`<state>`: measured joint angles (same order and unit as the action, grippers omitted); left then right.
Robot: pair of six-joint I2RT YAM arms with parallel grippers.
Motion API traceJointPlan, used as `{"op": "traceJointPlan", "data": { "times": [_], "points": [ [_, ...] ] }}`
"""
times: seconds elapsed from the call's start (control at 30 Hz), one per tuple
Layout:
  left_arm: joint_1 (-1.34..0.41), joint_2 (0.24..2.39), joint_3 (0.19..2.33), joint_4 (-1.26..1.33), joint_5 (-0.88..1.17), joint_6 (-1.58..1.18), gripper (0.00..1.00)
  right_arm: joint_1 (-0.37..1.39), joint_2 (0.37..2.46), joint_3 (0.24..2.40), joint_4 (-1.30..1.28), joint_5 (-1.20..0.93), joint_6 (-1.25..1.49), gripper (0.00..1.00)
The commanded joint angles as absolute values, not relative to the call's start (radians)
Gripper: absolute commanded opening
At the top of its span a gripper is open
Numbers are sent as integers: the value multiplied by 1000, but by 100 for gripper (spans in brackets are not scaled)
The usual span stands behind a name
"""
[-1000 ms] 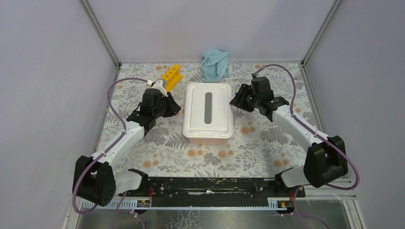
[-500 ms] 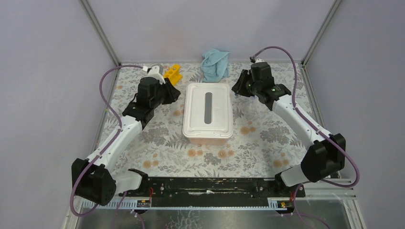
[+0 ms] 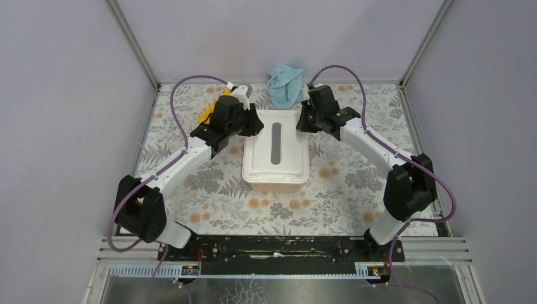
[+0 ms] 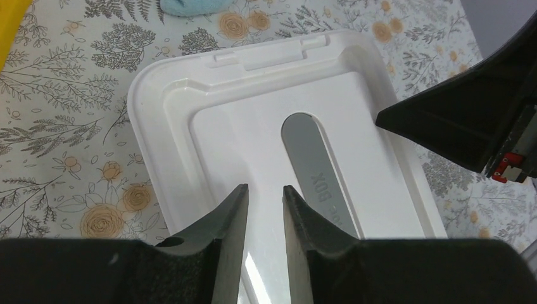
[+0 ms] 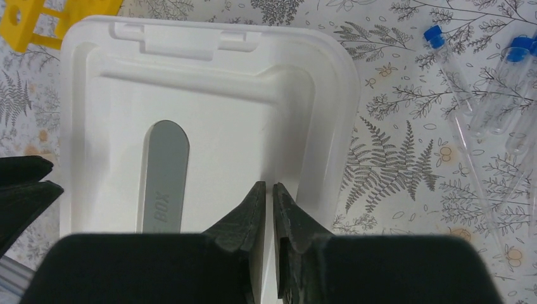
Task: Organize the chemistry lab equipment
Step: Close the lid of the storage box.
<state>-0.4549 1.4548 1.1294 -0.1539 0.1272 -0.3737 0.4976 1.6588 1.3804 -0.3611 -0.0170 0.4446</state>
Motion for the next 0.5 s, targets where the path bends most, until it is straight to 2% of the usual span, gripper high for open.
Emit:
{"op": "traceJointPlan", "data": {
  "times": [0.0, 0.47],
  "points": [
    [-470, 1499, 1173, -157, 88, -324, 33, 509, 1672, 1433, -366, 25, 416, 14],
    [-490, 1596, 1188, -218, 28, -318, 32, 519, 1714, 1415, -372, 35, 411, 15]
  ]
}}
